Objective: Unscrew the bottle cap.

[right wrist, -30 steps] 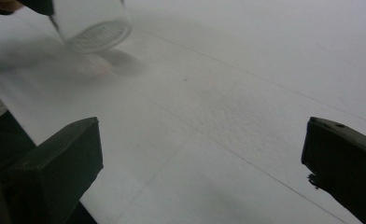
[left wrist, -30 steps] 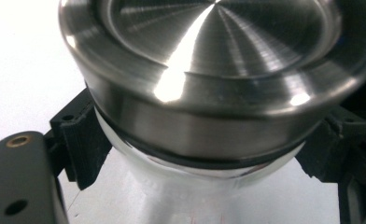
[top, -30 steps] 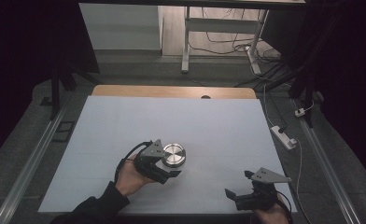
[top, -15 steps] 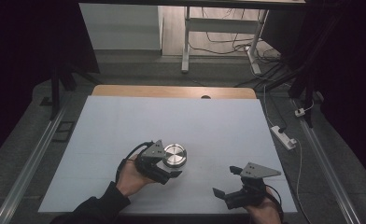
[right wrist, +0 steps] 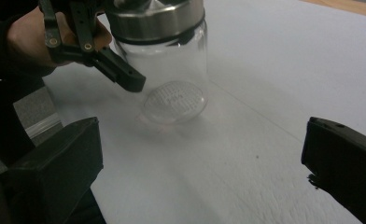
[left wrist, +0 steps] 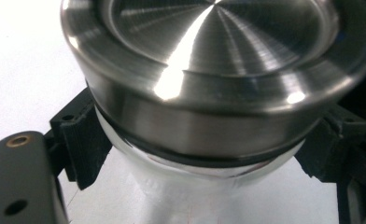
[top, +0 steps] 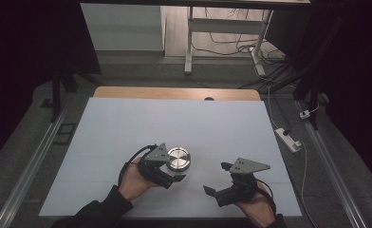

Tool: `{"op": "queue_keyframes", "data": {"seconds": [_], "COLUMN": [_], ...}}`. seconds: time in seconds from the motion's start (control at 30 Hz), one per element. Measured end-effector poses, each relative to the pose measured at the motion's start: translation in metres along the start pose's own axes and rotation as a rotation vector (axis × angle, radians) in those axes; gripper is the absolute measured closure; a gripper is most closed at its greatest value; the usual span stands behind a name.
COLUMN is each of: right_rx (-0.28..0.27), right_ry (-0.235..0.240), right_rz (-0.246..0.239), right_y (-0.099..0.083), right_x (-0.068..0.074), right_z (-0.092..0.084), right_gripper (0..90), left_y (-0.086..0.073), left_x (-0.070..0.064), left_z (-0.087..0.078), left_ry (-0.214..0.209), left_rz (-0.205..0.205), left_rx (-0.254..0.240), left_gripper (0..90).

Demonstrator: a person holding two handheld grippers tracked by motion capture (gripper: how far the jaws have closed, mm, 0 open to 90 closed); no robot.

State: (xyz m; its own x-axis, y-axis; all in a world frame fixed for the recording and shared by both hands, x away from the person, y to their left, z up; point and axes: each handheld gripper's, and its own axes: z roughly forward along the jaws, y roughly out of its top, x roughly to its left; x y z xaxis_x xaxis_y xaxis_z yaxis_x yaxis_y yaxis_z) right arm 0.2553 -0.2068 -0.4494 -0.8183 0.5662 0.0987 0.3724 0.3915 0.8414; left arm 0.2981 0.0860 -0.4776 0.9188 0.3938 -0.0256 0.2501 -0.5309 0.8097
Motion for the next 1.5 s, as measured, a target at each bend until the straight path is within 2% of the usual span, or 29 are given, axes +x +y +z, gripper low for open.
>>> {"op": "queue_keyframes", "data": {"seconds": [0.27,0.4,0.53,0.73,0.83,0.97,1.17,1.3,1.37,1.43,1.5], "right_rx": [-0.006,0.008,0.008,0.001,-0.002,-0.007,-0.006,-0.012,-0.018,-0.025,-0.031], "right_ry": [0.026,0.050,0.073,0.077,0.067,0.061,0.010,-0.020,-0.031,-0.006,-0.001], "right_rz": [-0.021,-0.043,-0.043,-0.056,-0.078,-0.081,-0.103,-0.100,-0.100,-0.092,-0.097], "right_y": [0.017,0.028,0.036,0.045,0.053,0.056,0.059,0.058,0.057,0.056,0.056], "right_x": [0.003,0.008,0.011,0.014,0.018,0.019,0.024,0.026,0.026,0.025,0.026], "right_z": [0.014,0.026,0.035,0.044,0.054,0.061,0.078,0.084,0.085,0.085,0.084], "right_gripper": [0.0,0.0,0.0,0.0,0.0,0.0,1.4,5.6,10.4,17.3,17.9], "left_y": [0.000,0.000,0.000,0.000,0.000,0.001,0.002,0.002,0.002,0.002,0.002], "left_x": [0.000,-0.002,-0.002,-0.002,-0.003,-0.005,-0.007,-0.007,-0.007,-0.007,-0.007], "left_z": [0.001,0.002,0.003,0.003,0.004,0.004,0.006,0.006,0.006,0.006,0.006], "left_ry": [-0.003,-0.006,-0.009,-0.014,-0.017,-0.012,0.031,0.043,0.042,0.035,0.033], "left_rz": [0.001,-0.003,-0.003,-0.005,-0.003,-0.014,-0.038,-0.037,-0.035,-0.033,-0.036], "left_rx": [0.001,-0.002,-0.002,-0.003,-0.002,-0.008,0.007,0.016,0.016,0.016,0.009], "left_gripper": [16.1,16.1,16.1,16.1,16.1,16.1,16.1,16.1,16.1,16.1,16.1]}}
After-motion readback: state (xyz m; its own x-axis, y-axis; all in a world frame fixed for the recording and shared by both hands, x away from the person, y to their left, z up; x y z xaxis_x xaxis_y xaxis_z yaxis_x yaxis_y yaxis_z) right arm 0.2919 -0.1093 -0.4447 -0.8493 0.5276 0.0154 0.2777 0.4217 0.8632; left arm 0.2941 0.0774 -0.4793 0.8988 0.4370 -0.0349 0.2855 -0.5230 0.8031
